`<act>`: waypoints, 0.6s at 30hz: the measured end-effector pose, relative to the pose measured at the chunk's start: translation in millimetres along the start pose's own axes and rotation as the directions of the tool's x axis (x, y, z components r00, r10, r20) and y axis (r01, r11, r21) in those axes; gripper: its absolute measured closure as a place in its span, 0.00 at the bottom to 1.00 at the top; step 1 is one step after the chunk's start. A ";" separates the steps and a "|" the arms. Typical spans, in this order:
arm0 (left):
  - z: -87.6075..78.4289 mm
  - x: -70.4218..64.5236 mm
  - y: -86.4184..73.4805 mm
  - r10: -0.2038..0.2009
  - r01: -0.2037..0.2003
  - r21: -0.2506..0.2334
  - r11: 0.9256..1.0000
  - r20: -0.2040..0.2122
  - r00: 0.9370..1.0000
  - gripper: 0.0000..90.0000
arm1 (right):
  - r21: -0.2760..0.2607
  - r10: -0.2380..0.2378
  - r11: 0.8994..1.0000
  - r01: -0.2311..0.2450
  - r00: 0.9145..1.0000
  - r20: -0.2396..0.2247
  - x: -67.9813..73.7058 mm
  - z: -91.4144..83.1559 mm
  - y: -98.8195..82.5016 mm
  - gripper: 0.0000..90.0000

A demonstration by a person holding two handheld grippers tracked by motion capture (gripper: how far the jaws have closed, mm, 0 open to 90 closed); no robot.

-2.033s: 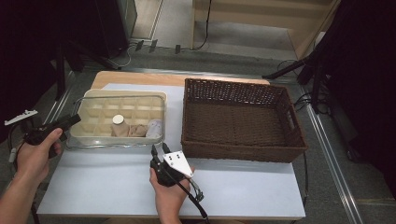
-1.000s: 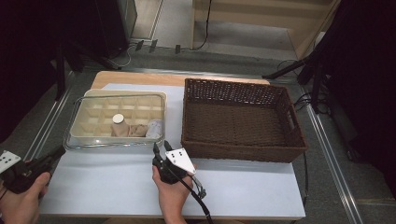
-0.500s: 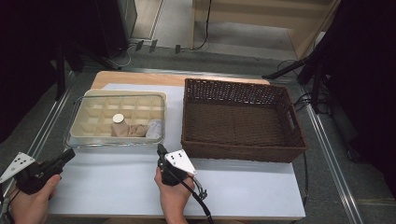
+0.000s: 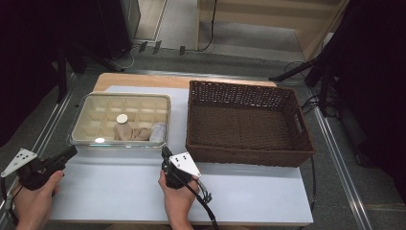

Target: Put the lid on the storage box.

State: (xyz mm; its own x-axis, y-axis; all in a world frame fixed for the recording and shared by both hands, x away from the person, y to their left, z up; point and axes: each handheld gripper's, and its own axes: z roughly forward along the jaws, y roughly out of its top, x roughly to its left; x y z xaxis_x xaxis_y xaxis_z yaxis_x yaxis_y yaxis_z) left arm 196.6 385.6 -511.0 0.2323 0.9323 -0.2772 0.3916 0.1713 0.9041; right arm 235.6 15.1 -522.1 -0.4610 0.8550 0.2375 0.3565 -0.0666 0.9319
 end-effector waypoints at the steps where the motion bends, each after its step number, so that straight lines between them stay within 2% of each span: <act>1: 1.4 0.7 0.9 -0.003 0.003 0.001 1.000 -0.001 1.000 1.00 | 0.002 0.007 1.000 -0.007 1.000 0.004 -0.5 1.2 -0.5 0.98; 8: 9.3 4.7 5.7 -0.035 0.035 -0.011 0.999 0.002 0.999 1.00 | -0.001 0.000 1.000 0.000 1.000 0.000 1.5 3.7 1.7 0.98; 12: 8.8 4.0 9.1 -0.030 0.030 -0.021 0.999 0.008 1.000 0.99 | -0.008 -0.004 1.000 0.004 1.000 0.002 2.2 5.0 4.7 0.96; 13: 7.7 4.2 9.9 -0.030 0.030 -0.027 0.999 0.010 1.000 0.98 | -0.010 -0.002 1.000 0.002 1.000 0.003 2.0 4.8 5.2 0.94; 14: 6.5 4.9 10.4 -0.030 0.031 -0.034 0.999 0.004 1.000 0.95 | -0.014 0.008 1.000 -0.008 1.000 -0.003 1.2 4.0 5.9 0.88; 15: 5.6 6.2 10.8 -0.039 0.039 -0.043 0.998 -0.002 0.999 0.95 | -0.014 0.008 1.000 -0.008 1.000 -0.003 1.2 4.0 5.9 0.88; 16: 4.9 8.7 11.1 -0.045 0.044 -0.049 0.998 -0.009 0.999 0.92 | -0.026 0.009 1.000 -0.009 1.000 -0.006 0.9 3.2 6.8 0.82; 17: 4.4 10.8 11.6 -0.051 0.050 -0.053 0.997 -0.017 0.999 0.92 | -0.026 0.009 1.000 -0.009 1.000 -0.006 0.9 3.2 6.8 0.82; 18: 2.9 17.0 13.1 -0.077 0.074 -0.068 0.995 -0.038 0.996 0.86 | -0.040 0.012 0.999 -0.012 1.000 -0.009 0.2 2.7 8.0 0.77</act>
State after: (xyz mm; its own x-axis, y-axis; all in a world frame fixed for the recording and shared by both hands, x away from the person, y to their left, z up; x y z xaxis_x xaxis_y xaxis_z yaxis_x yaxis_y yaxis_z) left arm 208.3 402.8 -504.8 0.1677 0.9277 -0.3336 0.3467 0.2613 0.9008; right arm 240.5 16.1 -515.3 -0.4643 0.8493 0.2513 0.3290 -0.0980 0.9392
